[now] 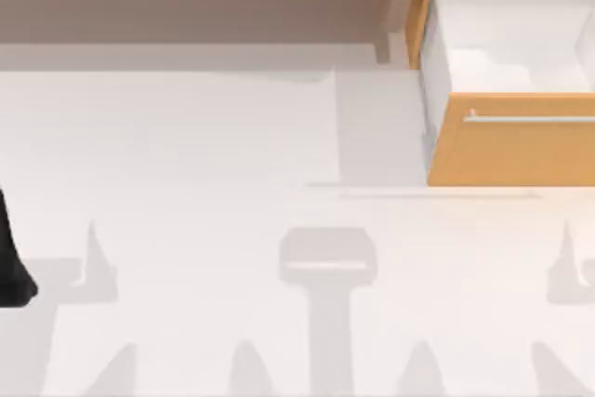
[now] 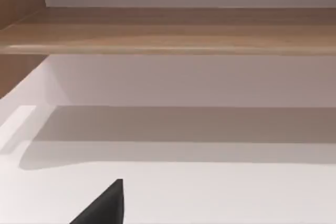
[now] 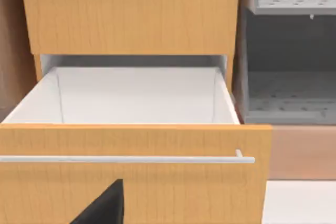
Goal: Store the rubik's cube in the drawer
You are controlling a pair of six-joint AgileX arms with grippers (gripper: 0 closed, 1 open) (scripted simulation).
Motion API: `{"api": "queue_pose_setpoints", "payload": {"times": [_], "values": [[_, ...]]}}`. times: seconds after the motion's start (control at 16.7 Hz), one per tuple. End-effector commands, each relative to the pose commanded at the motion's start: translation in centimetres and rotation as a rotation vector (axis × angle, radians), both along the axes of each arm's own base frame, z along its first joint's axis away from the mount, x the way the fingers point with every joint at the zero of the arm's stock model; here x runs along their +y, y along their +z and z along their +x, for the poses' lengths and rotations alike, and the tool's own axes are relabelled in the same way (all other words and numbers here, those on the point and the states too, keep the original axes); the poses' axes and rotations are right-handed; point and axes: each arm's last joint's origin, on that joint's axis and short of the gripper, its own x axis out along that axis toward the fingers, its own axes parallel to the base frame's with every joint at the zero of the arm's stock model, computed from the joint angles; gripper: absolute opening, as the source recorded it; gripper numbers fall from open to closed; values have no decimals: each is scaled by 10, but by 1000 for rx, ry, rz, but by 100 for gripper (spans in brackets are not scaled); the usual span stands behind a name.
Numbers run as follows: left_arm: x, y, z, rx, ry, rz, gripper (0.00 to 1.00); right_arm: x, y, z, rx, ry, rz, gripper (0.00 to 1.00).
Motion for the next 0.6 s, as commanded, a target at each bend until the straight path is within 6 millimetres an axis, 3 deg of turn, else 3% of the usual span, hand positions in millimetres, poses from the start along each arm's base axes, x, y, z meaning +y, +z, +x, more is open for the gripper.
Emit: {"api": "queue_pose_setpoints", "payload": {"times": [0.3, 0.6], "values": [[0, 0, 0, 0, 0, 0, 100, 2, 11, 1, 6, -12, -6, 100], [0, 0, 0, 0, 0, 0, 100, 13, 74, 15, -2, -61, -27, 100]]}}
